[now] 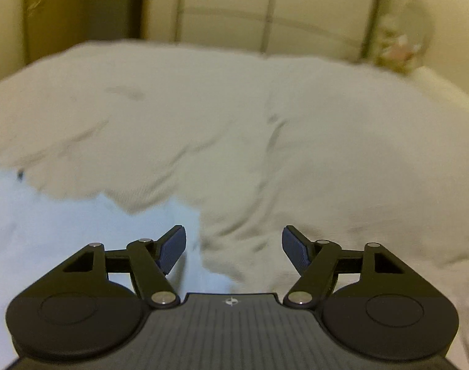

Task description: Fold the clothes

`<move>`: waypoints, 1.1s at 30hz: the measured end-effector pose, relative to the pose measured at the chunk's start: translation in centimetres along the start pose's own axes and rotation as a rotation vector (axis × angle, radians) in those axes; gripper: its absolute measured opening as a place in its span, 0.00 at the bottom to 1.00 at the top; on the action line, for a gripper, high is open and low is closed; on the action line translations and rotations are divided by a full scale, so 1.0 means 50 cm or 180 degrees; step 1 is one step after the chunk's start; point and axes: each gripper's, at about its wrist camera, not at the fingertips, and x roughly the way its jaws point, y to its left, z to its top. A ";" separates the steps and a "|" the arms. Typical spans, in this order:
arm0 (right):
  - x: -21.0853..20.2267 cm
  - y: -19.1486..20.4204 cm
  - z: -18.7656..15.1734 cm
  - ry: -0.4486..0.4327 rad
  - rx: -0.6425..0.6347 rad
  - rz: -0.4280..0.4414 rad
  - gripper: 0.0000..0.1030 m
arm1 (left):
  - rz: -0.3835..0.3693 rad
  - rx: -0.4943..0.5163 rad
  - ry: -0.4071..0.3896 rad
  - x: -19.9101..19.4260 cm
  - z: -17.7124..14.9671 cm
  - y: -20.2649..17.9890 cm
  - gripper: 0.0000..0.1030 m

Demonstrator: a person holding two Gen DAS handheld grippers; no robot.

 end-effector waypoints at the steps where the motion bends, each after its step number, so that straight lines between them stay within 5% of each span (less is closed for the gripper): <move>1: -0.036 -0.003 -0.002 -0.0092 0.0067 0.0016 0.70 | -0.0110 -0.0004 -0.0037 -0.036 -0.005 -0.007 0.04; 4: -0.146 0.007 -0.053 -0.0309 0.0356 0.0394 0.69 | -0.0372 0.0141 -0.0063 -0.114 -0.031 -0.060 0.04; 8: -0.226 0.073 -0.151 -0.0250 0.0410 0.0765 0.64 | -0.0613 0.0470 -0.0004 -0.175 -0.109 -0.162 0.09; 11: -0.235 0.147 -0.197 -0.0191 0.0151 0.0860 0.62 | -0.0434 0.0523 0.0050 -0.148 -0.138 -0.200 0.12; 14: -0.202 0.206 -0.218 -0.0149 -0.0180 0.0681 0.60 | -0.0249 0.0573 0.0104 -0.121 -0.167 -0.237 0.23; 16: -0.164 0.196 -0.234 -0.0099 -0.0158 0.0411 0.60 | -0.0145 0.0330 0.0186 -0.102 -0.165 -0.206 0.24; 19: -0.125 0.109 -0.248 0.0003 0.0303 0.0297 0.64 | 0.0160 0.0175 0.0223 -0.081 -0.158 -0.159 0.21; 22: -0.131 0.049 -0.240 0.0097 0.0583 0.0065 0.64 | 0.0176 0.0001 0.0256 -0.115 -0.153 -0.135 0.16; 29: -0.243 0.059 -0.245 -0.0197 0.0882 0.0386 0.63 | 0.0007 -0.0237 0.0236 -0.207 -0.171 -0.134 0.17; 33: -0.233 0.092 -0.266 0.0006 0.0761 0.0542 0.63 | 0.0186 -0.0095 0.0434 -0.166 -0.197 -0.154 0.21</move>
